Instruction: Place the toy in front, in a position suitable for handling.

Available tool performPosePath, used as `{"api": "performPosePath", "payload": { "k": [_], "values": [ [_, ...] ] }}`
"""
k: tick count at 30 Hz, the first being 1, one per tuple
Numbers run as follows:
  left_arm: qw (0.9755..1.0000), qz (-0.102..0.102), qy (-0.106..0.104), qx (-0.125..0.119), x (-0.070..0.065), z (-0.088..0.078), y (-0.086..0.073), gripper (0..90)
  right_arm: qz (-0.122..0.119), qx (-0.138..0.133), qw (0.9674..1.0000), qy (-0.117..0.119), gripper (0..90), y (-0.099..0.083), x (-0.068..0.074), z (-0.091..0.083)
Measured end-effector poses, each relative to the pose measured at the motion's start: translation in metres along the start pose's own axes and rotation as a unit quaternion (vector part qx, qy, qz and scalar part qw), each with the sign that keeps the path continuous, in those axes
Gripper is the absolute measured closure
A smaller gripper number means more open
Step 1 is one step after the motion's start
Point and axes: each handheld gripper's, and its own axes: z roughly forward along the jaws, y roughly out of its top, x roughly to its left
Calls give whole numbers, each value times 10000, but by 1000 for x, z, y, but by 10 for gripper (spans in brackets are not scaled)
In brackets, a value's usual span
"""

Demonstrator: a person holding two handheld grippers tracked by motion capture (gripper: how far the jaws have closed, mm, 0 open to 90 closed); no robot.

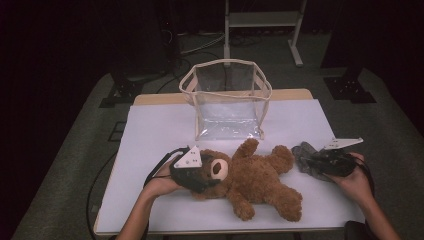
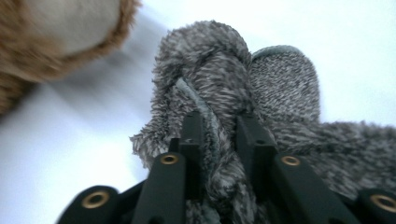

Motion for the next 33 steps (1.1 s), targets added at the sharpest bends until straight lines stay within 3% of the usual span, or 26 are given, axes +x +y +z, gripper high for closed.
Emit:
{"api": "performPosePath", "payload": {
  "k": [2,4,10,13,17,24,30,33],
  "values": [
    [10000,-6,0,6,0,0,0,240,271,-102,9991,303,774,-1,-6,-6],
    [10000,-21,-12,6,1,0,0,244,511,-256,9960,690,776,-2,-9,-14],
    [10000,-73,14,-3,2,1,1,242,508,-803,9868,1314,775,14,3,-42],
    [10000,-74,39,3,1,2,2,242,292,-1065,9800,1654,774,30,18,-57],
    [10000,-40,40,29,0,1,3,248,-179,-1088,9726,2046,773,52,50,-64],
    [10000,-22,57,77,-1,1,5,257,-863,-775,9587,2596,773,80,100,-37],
    [9999,-22,65,108,-2,2,6,256,-1107,-694,9450,3000,774,94,125,-19],
    [9999,-43,77,98,-2,2,6,257,-1322,-567,9453,2926,761,95,131,-19]
  ]
}}
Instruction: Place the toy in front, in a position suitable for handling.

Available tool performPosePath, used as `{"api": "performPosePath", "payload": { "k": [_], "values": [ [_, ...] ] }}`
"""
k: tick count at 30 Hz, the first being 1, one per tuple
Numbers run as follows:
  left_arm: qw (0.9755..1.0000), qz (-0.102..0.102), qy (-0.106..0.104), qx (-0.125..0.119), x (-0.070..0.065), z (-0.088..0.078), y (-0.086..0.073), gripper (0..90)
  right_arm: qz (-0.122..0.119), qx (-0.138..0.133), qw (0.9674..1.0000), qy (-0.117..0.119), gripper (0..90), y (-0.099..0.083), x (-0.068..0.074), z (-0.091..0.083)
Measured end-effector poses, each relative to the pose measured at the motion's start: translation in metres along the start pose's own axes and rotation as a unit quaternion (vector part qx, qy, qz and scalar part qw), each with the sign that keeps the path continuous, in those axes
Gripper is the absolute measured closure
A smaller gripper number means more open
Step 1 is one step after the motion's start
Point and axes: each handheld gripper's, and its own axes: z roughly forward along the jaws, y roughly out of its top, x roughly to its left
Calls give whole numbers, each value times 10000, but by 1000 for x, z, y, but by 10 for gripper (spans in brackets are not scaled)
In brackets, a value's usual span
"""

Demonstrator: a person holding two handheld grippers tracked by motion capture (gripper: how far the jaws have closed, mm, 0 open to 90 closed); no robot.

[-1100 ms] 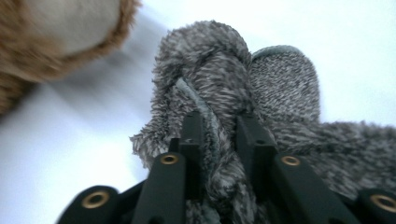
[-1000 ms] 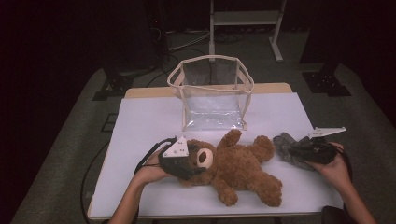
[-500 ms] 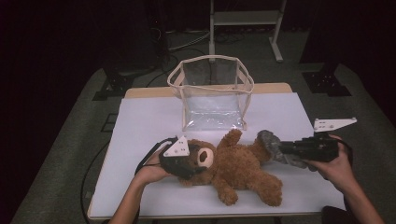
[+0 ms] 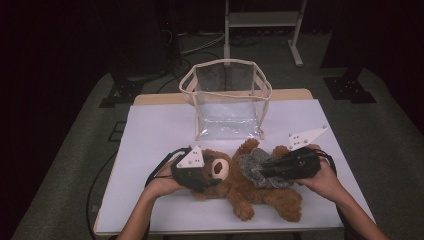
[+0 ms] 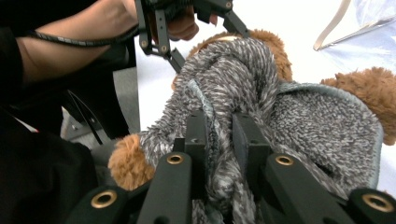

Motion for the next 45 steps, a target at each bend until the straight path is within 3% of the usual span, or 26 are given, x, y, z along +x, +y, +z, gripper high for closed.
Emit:
{"api": "performPosePath", "payload": {
  "k": [6,10,15,17,21,32,35,41,45],
  "values": [
    [10000,-45,8,-12,0,1,2,257,-233,-66,9984,-505,569,1,7,-18],
    [10000,-35,9,33,-2,2,3,261,-444,4,9971,-615,527,8,11,-6],
    [9999,72,-10,116,-5,1,4,267,-635,11,9963,-577,533,14,9,20],
    [9999,62,-12,130,-5,1,4,267,-736,145,9945,-734,550,13,7,28],
    [10000,16,-29,82,-5,2,3,271,-636,285,9941,-833,684,6,2,29],
    [10000,-13,10,75,-6,3,7,279,-107,282,9956,-886,763,-24,-1,-16],
    [10000,-18,10,84,-7,4,8,284,-1,226,9968,-769,768,-30,1,-21],
    [9999,-54,69,136,-7,4,9,287,-377,310,9971,-578,762,-12,16,-3],
    [9998,-118,91,133,-5,4,8,284,-492,302,9968,-544,633,-5,19,0]
  ]
}}
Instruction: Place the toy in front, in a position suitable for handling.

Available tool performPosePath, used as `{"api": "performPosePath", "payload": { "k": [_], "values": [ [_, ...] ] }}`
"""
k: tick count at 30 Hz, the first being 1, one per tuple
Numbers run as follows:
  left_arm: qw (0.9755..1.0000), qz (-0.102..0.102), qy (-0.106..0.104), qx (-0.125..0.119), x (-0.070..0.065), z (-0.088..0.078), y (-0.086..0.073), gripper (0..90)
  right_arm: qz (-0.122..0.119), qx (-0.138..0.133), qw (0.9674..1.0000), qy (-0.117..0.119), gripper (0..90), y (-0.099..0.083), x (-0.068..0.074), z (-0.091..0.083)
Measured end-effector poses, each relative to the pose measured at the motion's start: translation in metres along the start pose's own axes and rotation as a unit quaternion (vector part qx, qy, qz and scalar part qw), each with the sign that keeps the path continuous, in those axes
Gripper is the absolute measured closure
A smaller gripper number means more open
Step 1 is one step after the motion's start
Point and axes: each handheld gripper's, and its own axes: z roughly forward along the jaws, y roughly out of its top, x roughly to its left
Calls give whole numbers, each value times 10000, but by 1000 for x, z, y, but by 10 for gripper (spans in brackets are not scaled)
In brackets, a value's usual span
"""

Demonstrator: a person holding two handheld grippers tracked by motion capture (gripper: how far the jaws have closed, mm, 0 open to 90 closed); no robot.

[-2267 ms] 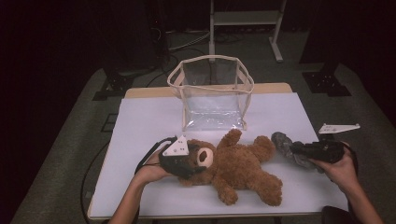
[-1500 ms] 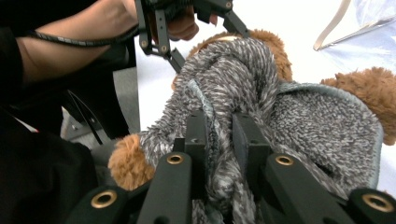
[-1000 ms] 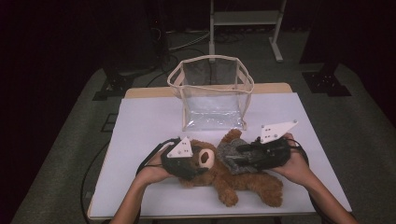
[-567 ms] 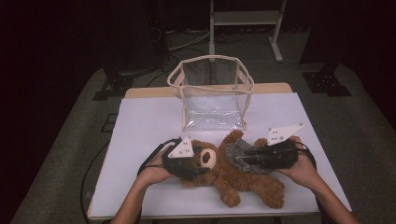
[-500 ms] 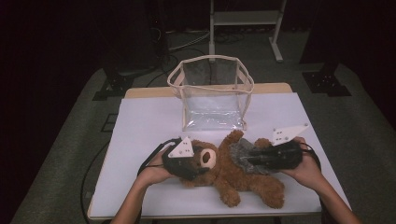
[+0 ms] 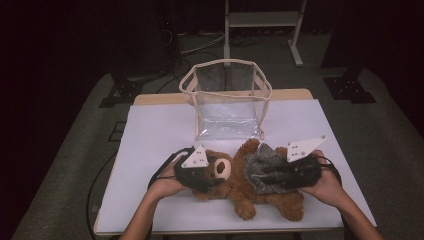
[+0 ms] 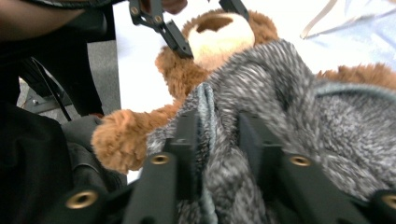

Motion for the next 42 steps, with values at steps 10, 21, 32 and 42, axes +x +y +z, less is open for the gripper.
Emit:
{"api": "performPosePath", "payload": {
  "k": [10,21,32,42],
  "values": [
    [10000,65,-13,53,-2,0,2,283,-80,-223,9994,-270,450,6,-2,-12],
    [9999,94,-96,71,-3,1,-1,283,-494,21,9963,-697,500,13,-4,40],
    [9999,-67,111,-5,0,-1,2,306,38,-94,9987,-500,756,-13,-4,9],
    [9998,-102,125,138,-6,-4,6,332,407,-191,9981,-412,771,-37,-5,-1]
  ]
}}
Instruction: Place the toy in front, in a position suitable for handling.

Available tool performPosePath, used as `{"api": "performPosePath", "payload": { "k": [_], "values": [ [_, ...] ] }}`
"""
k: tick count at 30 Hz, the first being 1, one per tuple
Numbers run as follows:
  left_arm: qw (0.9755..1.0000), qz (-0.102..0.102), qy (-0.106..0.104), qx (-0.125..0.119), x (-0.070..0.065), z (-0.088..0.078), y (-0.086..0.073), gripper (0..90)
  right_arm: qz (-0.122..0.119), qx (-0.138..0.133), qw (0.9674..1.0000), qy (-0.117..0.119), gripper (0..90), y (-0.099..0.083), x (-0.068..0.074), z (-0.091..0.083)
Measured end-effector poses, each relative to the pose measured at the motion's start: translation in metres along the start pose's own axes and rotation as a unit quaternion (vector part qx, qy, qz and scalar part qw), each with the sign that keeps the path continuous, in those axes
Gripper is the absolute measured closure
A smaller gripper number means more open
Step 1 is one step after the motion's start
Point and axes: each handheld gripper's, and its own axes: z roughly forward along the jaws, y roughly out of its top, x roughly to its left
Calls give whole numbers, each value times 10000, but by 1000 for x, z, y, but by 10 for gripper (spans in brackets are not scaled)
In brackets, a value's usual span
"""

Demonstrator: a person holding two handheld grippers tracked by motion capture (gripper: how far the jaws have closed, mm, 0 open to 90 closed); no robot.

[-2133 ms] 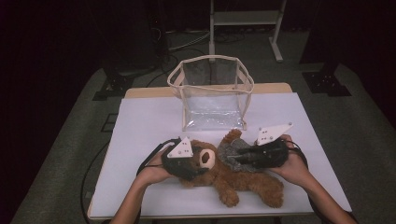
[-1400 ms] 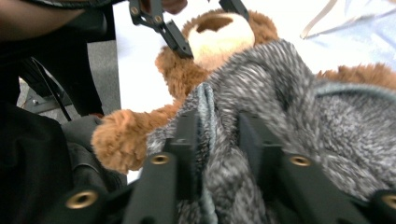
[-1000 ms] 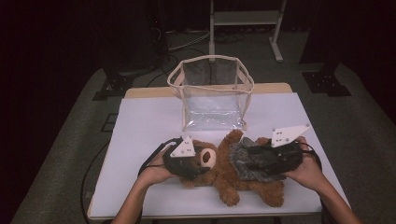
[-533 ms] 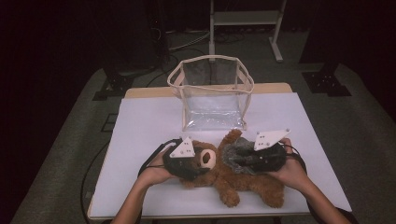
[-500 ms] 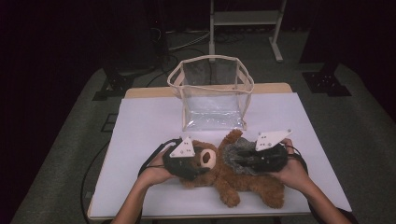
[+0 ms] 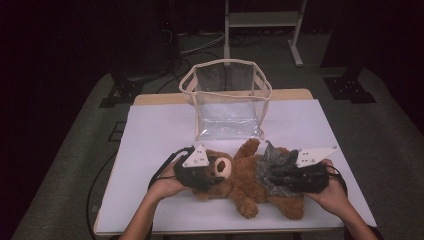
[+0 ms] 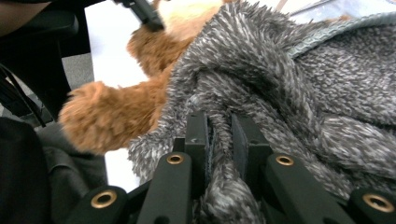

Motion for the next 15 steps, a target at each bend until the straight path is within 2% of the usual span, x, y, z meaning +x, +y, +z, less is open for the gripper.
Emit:
{"api": "performPosePath", "payload": {
  "k": [3,5,8,11,15],
  "values": [
    [10000,8,-7,77,-4,-5,-2,341,31,-43,10000,82,773,7,-11,7],
    [9999,-60,-72,91,-5,-8,-5,342,48,-65,9999,151,773,12,-16,12],
    [9998,-150,-155,56,-3,-11,-8,344,27,-69,9998,188,773,17,-21,18],
    [9998,-122,-168,40,1,-11,-7,338,59,-102,9997,233,772,16,-25,19],
    [9999,26,-23,-129,7,-8,1,217,163,-167,9993,291,771,11,-30,17]
  ]
}}
